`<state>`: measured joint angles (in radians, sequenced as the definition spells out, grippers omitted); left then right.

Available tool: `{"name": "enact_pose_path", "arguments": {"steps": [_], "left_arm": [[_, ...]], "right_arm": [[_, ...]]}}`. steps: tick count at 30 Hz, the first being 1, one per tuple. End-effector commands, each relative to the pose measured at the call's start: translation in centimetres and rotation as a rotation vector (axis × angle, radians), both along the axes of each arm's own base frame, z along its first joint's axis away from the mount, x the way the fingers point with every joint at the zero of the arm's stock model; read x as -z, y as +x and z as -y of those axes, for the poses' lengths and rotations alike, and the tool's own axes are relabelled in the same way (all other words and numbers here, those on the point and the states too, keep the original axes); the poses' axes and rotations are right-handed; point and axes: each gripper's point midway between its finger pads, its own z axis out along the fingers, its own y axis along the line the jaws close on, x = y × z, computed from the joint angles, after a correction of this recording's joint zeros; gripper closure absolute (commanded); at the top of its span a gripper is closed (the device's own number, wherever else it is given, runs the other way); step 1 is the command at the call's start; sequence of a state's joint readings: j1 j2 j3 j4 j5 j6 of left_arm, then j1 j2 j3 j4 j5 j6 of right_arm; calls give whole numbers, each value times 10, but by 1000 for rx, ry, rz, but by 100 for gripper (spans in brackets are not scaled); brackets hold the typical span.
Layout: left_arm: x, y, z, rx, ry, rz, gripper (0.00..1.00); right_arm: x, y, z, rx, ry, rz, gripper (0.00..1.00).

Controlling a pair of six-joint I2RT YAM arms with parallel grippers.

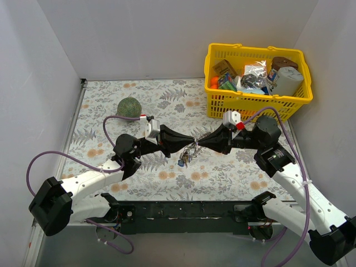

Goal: Put the keys on the keyring

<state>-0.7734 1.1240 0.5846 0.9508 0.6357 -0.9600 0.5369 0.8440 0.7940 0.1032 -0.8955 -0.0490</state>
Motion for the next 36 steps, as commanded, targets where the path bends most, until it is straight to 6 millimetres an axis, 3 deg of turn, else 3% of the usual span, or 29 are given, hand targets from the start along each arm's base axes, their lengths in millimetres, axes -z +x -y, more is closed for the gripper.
{"name": "enact_pose_path", "arguments": {"steps": [1,3,8,17,36], "left_arm": [[-31,-2,-5,-11,-68,69,100],[-30,-1,-5,-18,-63,69,100],[-27,0,-5,-21,-56,65,100],[-27,0,-5,-19,-58,63,100],[-21,1,-1,0,-47,47,100]], "right_arm": [[-9,-2,4,21,22,43,77],[-12,-2,6,37,35,61,68],[-24,-8,8,36,68,73,59],[-27,-13,3,-17,105,41,59],[-19,-7,-8,-41,129,-35,73]]}}
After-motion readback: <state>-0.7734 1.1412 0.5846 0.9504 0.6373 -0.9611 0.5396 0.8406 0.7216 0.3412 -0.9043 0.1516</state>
